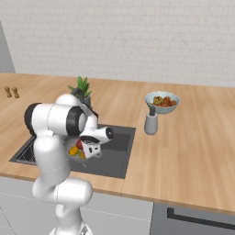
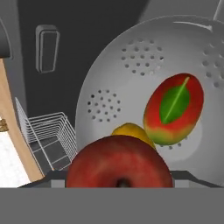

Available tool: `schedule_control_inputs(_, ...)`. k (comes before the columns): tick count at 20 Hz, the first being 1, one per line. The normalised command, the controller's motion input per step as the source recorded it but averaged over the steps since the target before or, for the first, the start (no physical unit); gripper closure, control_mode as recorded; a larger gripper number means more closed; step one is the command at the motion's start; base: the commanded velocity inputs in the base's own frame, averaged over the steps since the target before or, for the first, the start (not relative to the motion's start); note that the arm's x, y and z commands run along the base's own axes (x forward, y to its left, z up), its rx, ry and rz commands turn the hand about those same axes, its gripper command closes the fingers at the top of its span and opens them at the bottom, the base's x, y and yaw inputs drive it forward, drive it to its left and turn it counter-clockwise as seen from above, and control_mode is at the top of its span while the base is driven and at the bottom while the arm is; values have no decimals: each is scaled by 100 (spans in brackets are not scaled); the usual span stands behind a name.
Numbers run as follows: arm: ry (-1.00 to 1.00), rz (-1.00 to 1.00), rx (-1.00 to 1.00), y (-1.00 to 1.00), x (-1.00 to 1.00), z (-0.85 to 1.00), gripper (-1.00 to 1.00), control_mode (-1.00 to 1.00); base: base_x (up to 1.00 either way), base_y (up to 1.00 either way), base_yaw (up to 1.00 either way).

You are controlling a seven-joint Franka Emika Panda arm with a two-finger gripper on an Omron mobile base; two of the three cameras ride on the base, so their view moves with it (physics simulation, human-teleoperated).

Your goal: Put the colander in the sink, put the mango, mango, apple in the colander, and turn on the sink faucet and pour water over the colander.

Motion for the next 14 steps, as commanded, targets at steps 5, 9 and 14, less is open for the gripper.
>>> schedule_control_inputs(5,0,0,-3,19,43,-39,100,-100,0,0,0)
schedule_control_inputs(9,-2,0,-5,9,29,-57,100,-100,0,0,0)
schedule_control_inputs(14,-12,0,-4,12,-7,-41,100,-100,0,0,0)
